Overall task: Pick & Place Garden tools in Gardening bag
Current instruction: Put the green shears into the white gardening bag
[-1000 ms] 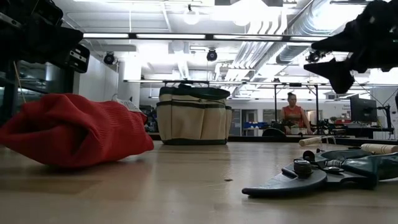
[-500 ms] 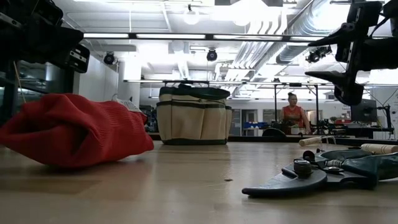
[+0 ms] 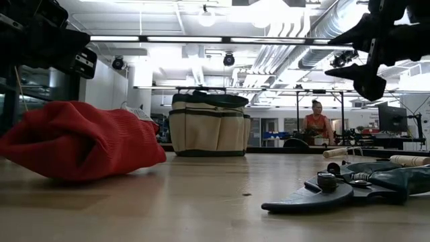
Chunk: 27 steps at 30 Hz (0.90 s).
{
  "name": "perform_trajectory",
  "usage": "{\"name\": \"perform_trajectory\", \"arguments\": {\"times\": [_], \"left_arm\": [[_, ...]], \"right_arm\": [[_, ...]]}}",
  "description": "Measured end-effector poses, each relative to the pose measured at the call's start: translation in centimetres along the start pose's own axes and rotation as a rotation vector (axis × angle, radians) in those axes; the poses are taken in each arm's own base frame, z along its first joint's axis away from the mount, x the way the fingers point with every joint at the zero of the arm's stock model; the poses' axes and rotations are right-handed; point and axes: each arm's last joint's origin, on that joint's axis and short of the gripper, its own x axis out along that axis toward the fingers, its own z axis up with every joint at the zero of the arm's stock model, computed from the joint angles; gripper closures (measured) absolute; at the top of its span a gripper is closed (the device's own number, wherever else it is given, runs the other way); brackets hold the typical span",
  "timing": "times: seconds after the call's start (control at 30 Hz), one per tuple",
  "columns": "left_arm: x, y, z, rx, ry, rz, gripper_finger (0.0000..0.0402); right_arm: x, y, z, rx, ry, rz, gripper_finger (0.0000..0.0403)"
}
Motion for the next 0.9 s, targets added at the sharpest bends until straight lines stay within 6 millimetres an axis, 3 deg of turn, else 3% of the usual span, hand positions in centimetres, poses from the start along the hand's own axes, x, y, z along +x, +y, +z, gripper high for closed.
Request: {"name": "perform_trajectory", "arguments": {"times": [0.1, 0.33, 0.6, 0.9], "left_arm": [[0.0, 0.0, 0.0, 0.000, 0.000, 0.000, 0.0402], [0.0, 0.0, 0.0, 0.000, 0.000, -0.001, 0.0402], [0.0, 0.0, 0.0, 0.000, 0.000, -0.004, 0.0402], [0.0, 0.0, 0.0, 0.000, 0.000, -0.003, 0.0402]], "right_arm": [[0.6, 0.6, 0.4, -0.022, 0.036, -0.035, 0.0142], [2.1, 1.6, 1.1, 0.253, 0.184, -0.221, 0.0142], [4.9, 3.1, 1.5, 0.479, 0.358, -0.279, 0.0142], [7.4, 4.3, 0.1, 0.599, 0.434, -0.543, 0.0142]]}}
